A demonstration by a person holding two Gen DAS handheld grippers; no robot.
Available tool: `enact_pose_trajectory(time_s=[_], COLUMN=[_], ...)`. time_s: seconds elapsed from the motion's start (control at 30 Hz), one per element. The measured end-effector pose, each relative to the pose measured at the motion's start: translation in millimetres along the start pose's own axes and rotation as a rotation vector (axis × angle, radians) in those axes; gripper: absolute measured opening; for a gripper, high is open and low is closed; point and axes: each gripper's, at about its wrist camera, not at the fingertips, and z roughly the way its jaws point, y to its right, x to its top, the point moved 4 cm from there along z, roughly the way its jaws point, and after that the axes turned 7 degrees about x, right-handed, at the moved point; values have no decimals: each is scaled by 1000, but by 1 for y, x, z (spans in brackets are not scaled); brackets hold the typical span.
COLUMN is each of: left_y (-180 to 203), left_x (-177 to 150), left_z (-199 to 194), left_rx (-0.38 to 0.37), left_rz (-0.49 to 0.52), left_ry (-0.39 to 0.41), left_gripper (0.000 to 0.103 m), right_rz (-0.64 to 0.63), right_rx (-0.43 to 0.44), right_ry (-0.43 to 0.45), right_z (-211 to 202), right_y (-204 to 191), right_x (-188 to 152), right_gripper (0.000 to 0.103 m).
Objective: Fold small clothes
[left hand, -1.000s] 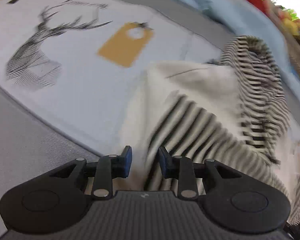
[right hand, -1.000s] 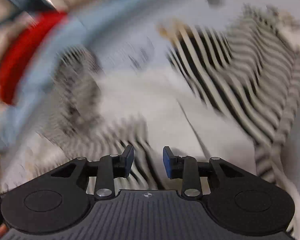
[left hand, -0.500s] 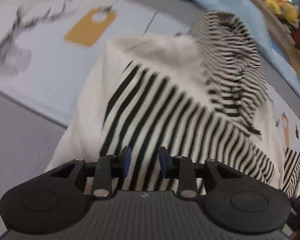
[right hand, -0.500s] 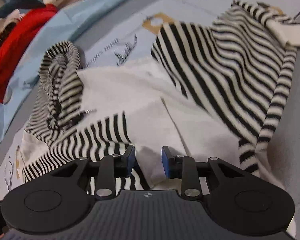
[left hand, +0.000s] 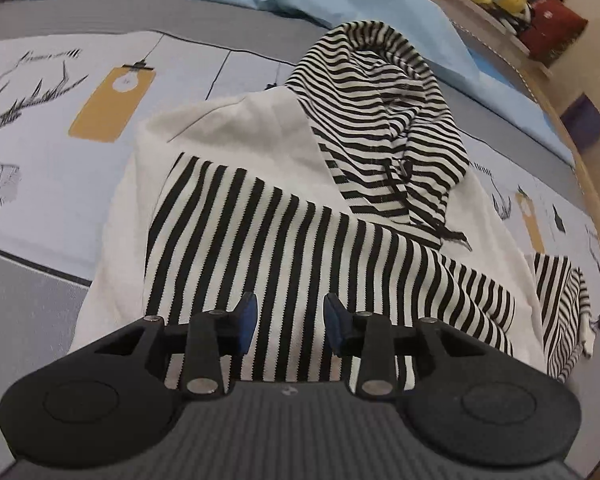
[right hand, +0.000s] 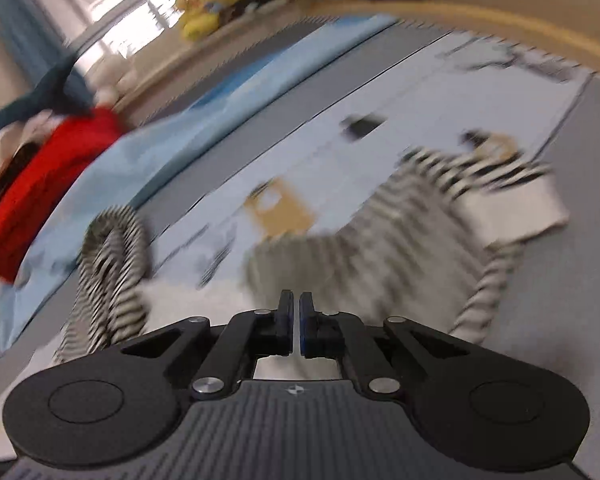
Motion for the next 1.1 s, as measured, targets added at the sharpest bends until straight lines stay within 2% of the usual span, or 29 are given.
enact_pose_trajectory(time_s=[0.13, 0.23, 0.3, 0.4, 0.5, 0.57, 0.67, 0.73, 0.77, 0.87, 0.93, 1.0, 1.1], left_y=[-1, -1, 0, 2, 5, 6, 6, 4, 3, -2, -5, -9, -14], left_x=[0, 0, -1, -2, -3, -3, -4, -3, -2, 0, 2, 4, 7], left_z=[2, 2, 2, 4, 4, 4, 5, 4, 4, 2, 0, -3, -7], left_rx=[2, 0, 2, 1, -8, -11, -14, -13, -15, -19, -22, -30, -45], left_rz=[-8, -8, -5, -3, 3, 5, 3, -2, -7, -24, -40, -54, -81], left_ry=[-8, -6, -8, -11, -14, -15, -18, -18, -19, -17, -15, -15, -14], left_gripper=[40, 40, 40, 40, 40, 40, 40, 40, 40, 40, 40, 40, 40], right_rz=[76, 137, 180, 227, 282, 305, 247, 213, 209, 180, 217, 290, 391], right_rx=[-65, -145, -203, -234, -217, -192, -197, -205, -192, -182, -148, -96, 43], right_ry=[49, 65, 76, 80, 62, 48, 42, 45, 44, 67, 75, 43, -3], right_z=[-9, -10, -12, -10, -3, 2, 9, 10, 10, 6, -3, -13, -30], right_y=[64, 117, 148, 175, 185, 188, 183, 178, 176, 162, 147, 121, 68], right_x=[31, 45, 50, 50, 46, 42, 42, 43, 43, 47, 50, 47, 33], right_gripper=[5, 8, 18, 34, 37, 38, 37, 17, 10, 9, 9, 8, 8])
